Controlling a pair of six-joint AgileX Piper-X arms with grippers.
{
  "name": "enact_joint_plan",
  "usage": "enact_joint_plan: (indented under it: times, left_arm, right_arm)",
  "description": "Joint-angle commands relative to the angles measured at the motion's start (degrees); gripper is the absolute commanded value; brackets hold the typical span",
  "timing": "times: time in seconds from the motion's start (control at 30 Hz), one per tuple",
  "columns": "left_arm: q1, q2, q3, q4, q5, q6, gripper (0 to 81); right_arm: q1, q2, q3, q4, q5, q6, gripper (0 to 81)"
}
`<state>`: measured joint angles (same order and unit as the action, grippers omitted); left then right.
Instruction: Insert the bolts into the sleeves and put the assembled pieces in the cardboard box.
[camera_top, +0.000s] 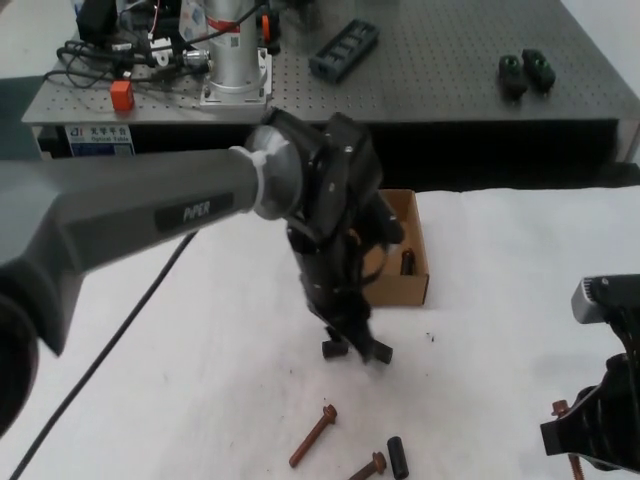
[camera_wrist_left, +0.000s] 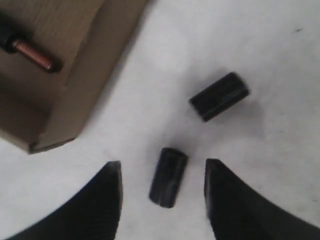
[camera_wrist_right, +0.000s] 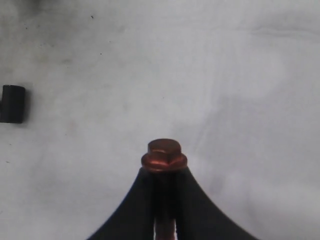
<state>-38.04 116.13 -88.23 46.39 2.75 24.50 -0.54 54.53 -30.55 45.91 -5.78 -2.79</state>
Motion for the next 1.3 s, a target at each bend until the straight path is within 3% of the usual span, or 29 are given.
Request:
enact_joint_plan:
  times: [0.0,0.2,0.4,0.6,0.77,1.03,1.27]
  left_arm:
    - [2.47,1.82,-0.96,-0.1,-0.86,4.14,36.8]
    - [2.65,3.59,-0.96,-0.1,2.21,10.64,36.8]
    - [2.5,5.24,-0.96,-0.77,2.66,12.13,36.5]
    - [2.5,5.22,-1.13,-2.77,3.53,12.05,30.5]
    - [2.34,5.22,-1.13,-3.31,4.58,18.1,30.6]
    - [2.21,5.42,-1.13,-6.12,7.35,19.54,30.4]
    - [2.19,6.14,-1.13,-4.27,6.4,19.11,16.2]
  right_arm:
    - [-0.34,-0.54,-0.04,-0.35,-1.73,0.41,2.3]
    - [-0.34,-0.54,-0.04,-0.35,-1.73,0.41,2.3]
    - [-0.34,-0.54,-0.04,-0.35,-1.73,0.41,2.3]
    - [-0.34,-0.54,-0.04,-1.11,-1.72,0.41,2.3]
    - [-0.34,-0.54,-0.04,-1.29,-1.72,0.41,2.3]
    - [-0.34,-0.54,-0.04,-1.75,-1.72,0.41,2.3]
    - [-0.34,-0.54,-0.04,-1.75,-1.72,0.41,2.3]
